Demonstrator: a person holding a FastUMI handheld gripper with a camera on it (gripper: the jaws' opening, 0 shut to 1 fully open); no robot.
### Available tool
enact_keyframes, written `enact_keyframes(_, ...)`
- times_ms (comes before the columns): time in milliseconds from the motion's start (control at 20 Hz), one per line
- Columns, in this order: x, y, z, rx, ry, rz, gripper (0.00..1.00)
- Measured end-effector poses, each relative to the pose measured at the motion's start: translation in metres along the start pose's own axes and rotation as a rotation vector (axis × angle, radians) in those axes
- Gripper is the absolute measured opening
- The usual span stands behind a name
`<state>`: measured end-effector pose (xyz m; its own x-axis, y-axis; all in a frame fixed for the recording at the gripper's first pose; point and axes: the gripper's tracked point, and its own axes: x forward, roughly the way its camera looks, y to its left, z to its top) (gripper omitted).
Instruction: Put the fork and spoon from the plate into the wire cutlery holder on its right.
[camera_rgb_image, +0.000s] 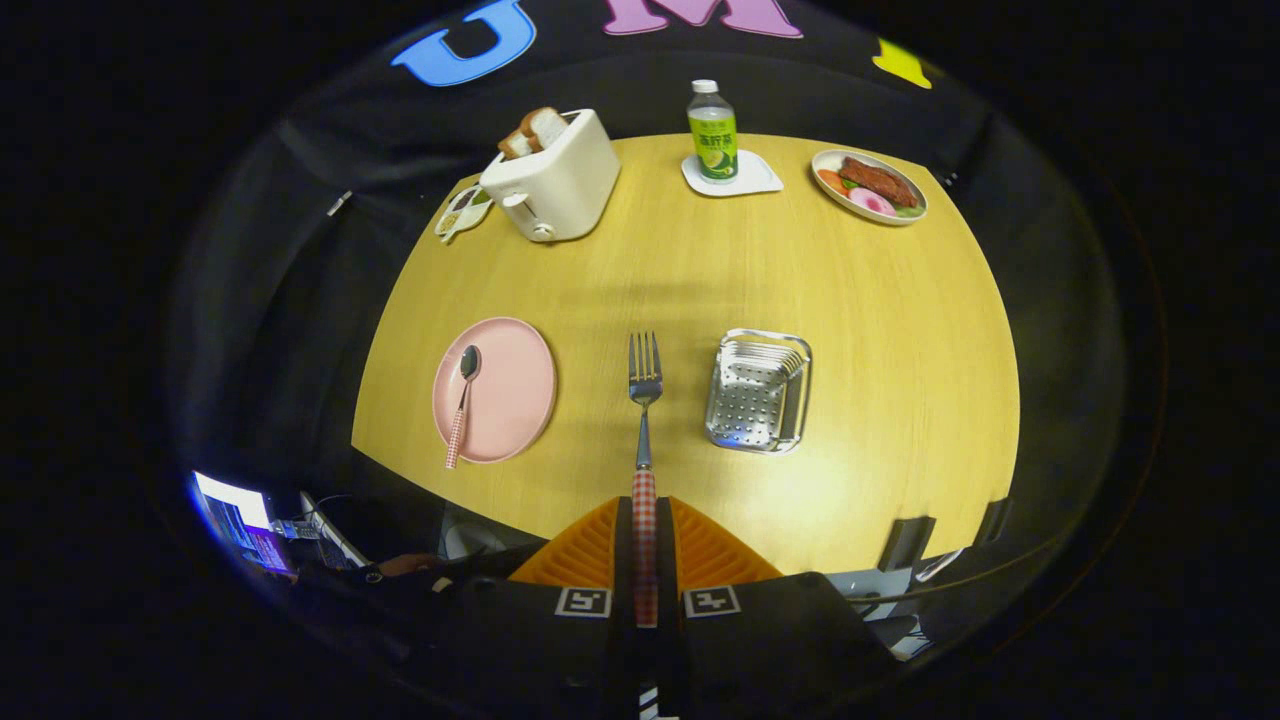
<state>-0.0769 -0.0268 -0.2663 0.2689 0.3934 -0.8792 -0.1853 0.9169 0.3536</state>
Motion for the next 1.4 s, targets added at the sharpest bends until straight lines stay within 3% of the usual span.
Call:
enact_keyframes(300, 0.003, -0.059, -0.011, -0.003, 0.138, -0.075, 0.12)
enact_keyframes(800, 0.059, -0.069, 0.004, -0.02, 0.343, -0.104, 0.12)
enact_keyframes(1000, 0.067, -0.069, 0.01, -0.019, 0.331, -0.116, 0.15)
enact_keyframes(1150, 0.062, -0.069, 0.017, -0.003, 0.293, -0.12, 0.24)
enact_keyframes(1300, 0.047, -0.059, 0.03, 0.017, 0.198, -0.102, 0.31)
enact_keyframes(1400, 0.035, -0.044, 0.038, 0.029, 0.127, -0.076, 0.32)
